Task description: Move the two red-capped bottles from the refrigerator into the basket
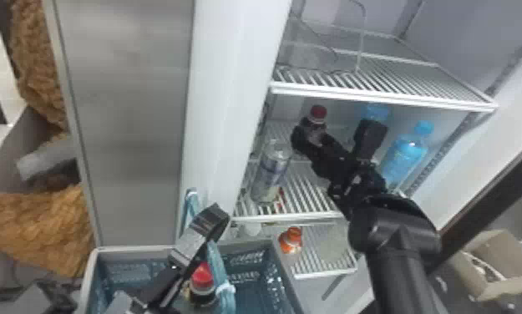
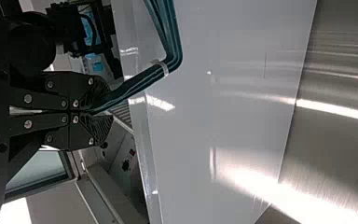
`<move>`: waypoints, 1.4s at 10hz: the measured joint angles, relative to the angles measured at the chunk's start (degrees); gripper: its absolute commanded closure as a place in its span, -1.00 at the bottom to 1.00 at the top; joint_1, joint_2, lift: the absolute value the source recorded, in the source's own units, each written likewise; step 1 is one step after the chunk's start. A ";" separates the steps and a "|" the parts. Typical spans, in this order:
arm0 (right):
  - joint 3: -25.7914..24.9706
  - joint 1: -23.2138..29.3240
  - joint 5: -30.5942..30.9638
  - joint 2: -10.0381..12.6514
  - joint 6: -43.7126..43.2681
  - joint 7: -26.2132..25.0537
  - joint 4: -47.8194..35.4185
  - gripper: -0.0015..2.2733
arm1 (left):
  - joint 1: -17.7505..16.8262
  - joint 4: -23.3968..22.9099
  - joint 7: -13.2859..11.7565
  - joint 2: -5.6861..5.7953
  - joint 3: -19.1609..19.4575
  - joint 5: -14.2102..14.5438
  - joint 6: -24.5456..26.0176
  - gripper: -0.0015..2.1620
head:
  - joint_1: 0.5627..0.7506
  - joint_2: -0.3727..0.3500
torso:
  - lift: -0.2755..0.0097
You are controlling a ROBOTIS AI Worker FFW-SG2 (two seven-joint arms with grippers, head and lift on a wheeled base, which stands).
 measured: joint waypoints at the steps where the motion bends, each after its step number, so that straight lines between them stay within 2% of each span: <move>1: -0.09 -0.07 0.32 -0.04 0.66 -0.03 0.01 0.12 | -0.03 0.00 0.00 0.03 -0.04 0.03 -0.03 0.11 | 0.01 -0.94 | 0.93; 5: -0.30 1.25 1.77 -0.12 -0.51 -0.25 -2.58 0.12 | 0.04 0.01 0.00 0.12 -0.08 0.22 -0.32 0.11 | -0.07 -0.94 | 0.93; 8: -1.12 6.81 1.17 0.03 0.53 -0.37 -11.61 0.12 | -0.08 -0.02 0.00 0.22 -0.36 0.46 -0.72 0.11 | -0.10 -0.94 | 0.93; 14: -4.00 20.66 -2.93 -0.43 7.39 -0.28 -30.34 0.12 | -0.04 -0.02 0.18 0.48 -1.02 0.93 -0.78 0.11 | 0.25 -0.94 | 0.93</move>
